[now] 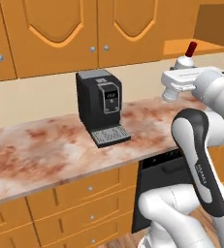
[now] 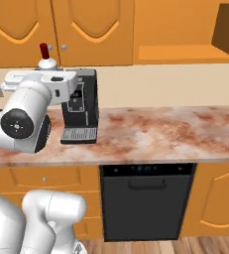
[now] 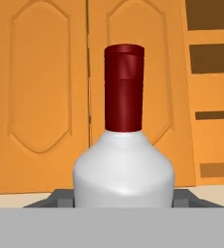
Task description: There is a bowl on the dining counter. Grab a lemon wedge from the fridge and place it in the bowl. Then get the liquor bottle and glass cup from the cabinet and place them next to the bowl.
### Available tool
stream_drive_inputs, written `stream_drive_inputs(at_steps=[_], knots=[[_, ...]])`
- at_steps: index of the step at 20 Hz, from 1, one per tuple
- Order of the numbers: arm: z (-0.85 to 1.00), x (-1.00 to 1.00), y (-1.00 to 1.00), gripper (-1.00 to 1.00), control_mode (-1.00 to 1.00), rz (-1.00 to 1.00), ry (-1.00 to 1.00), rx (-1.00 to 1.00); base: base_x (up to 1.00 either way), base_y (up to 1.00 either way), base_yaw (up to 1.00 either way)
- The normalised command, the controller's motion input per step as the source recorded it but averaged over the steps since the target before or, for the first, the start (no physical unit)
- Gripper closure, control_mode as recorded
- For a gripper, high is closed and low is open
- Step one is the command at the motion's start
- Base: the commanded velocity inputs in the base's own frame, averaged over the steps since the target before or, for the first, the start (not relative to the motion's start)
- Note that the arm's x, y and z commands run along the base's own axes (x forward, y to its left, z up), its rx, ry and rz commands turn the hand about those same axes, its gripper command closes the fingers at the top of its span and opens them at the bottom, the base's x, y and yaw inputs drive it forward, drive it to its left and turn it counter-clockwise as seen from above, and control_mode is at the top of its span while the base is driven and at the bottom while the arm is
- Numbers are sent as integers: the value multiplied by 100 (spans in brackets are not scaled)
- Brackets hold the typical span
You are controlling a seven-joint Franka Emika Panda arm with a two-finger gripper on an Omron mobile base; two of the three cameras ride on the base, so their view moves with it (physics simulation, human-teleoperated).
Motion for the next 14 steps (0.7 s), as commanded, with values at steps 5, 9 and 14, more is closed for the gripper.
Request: stream_drive_inputs(at_steps=[5,9,14], knots=[[0,0,0,100,100,0,0,0,-30,74,-46],[0,0,0,100,100,0,0,0,-41,67,-48],[0,0,0,100,100,0,0,0,-55,65,-47]])
